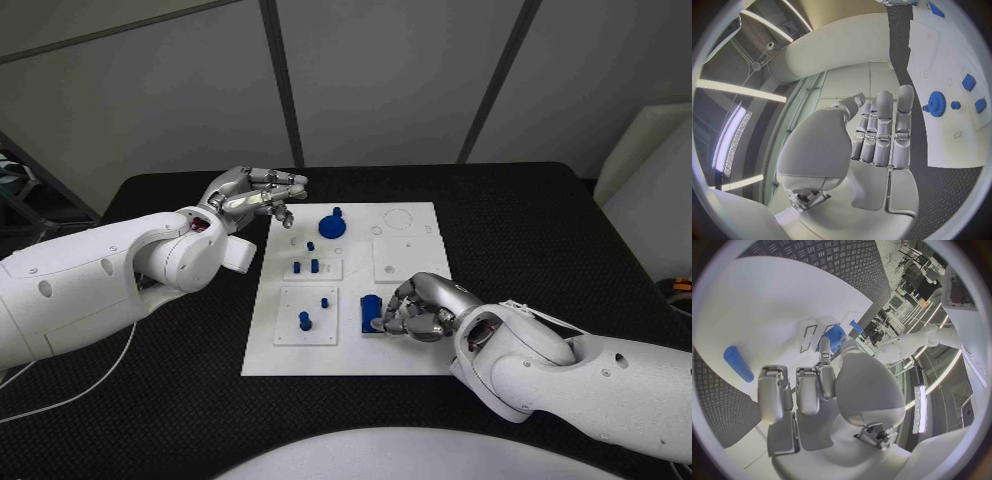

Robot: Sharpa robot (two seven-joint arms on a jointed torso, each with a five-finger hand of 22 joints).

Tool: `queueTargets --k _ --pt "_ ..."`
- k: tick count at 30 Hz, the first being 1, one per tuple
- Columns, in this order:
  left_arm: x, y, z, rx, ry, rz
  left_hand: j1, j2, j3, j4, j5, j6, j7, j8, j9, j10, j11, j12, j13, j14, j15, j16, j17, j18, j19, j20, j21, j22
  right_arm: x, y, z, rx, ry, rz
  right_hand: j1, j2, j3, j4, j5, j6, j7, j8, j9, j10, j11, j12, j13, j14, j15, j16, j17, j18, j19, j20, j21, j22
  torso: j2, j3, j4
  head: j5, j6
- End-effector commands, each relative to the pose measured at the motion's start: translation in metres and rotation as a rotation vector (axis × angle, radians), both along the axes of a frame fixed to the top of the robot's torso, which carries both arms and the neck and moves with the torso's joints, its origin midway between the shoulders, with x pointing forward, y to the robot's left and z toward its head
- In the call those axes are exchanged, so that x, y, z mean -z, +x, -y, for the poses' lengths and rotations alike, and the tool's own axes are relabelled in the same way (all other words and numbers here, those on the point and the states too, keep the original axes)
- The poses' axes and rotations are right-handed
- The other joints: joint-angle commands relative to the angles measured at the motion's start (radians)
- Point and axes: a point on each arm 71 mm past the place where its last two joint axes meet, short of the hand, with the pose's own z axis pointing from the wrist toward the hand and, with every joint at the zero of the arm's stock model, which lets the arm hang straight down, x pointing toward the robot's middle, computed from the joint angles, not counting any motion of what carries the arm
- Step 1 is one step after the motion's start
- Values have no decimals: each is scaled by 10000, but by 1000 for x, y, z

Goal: Assemble the parts on the task board

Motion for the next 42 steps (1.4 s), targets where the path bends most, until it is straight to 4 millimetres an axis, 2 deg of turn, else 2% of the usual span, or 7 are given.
queueTargets --k 1,11,20,22,27,37,42 --pt "-1 0 1 99 -72 -16 -91 40 -47 0 -47 -35 50 56 -11 -62 -26 43 15 -16 32 -29 -17 349 -33 40 -57 -14 1 3 2 185 -209 88 187 47 37 -6 47 39 -87 65 37 29 -91 -23 331 747 -87 -14 1184 -175 680 -68 24 2197 14 -7 3 25 -20" --pt "-1 0 0 101 -61 -39 -91 40 -47 0 -47 -35 50 56 -11 -62 -26 43 15 -16 32 -29 -17 349 -33 40 -57 -14 1 1 4 65 -237 -33 1269 -57 432 -515 -1000 -27 -177 189 194 71 -184 -30 402 750 -176 -8 1209 -178 687 -169 27 2208 6 -2 -12 39 -58" --pt "-1 0 0 88 -56 -39 -106 52 -58 13 -46 -45 53 60 -13 -80 -23 59 16 -19 35 -25 -34 348 -31 43 -68 -21 -2 -1 7 54 198 56 824 -467 204 -223 -1188 -79 -65 169 211 30 -91 -120 351 734 -109 -53 1128 -151 604 -131 -44 2118 -13 5 -7 27 -62" --pt "-1 0 -1 74 -52 -35 -106 52 -58 13 -46 -45 53 60 -13 -80 -23 59 16 -19 35 -25 -34 348 -31 43 -68 -21 -4 -1 10 99 412 69 633 -667 54 -69 -865 -299 47 32 167 -28 -1 -204 292 718 -42 -96 1050 -127 531 -78 -108 2038 -17 10 -16 33 -59" --pt "0 0 -2 32 -36 -37 -103 54 -59 11 -45 -49 52 60 -14 -86 -24 62 16 -20 35 -24 -38 348 -30 43 -70 -22 -17 1 20 209 1014 308 520 -785 -124 93 -552 -674 257 -317 25 -86 170 -276 252 709 94 -126 1002 -109 476 35 -158 1979 -7 13 -31 33 -44" --pt "1 0 -1 -13 -35 -27 -103 54 -59 11 -45 -49 52 60 -14 -86 -24 62 16 -20 35 -24 -38 348 -30 43 -70 -22 -33 12 73 874 719 519 1108 -278 96 107 -194 -629 471 -1384 -524 -124 349 -377 224 713 260 -119 1026 -113 498 216 -145 2008 -22 -7 -17 -54 10" --pt "1 -1 0 -6 -58 5 -103 54 -59 11 -45 -49 52 60 -14 -86 -24 62 16 -20 35 -24 -38 348 -30 43 -70 -22 -34 13 92 1018 111 572 1266 -220 92 162 -163 -290 508 -1997 -926 -76 386 -368 271 718 300 -100 1065 -126 537 272 -113 2054 -6 8 -42 -128 54"
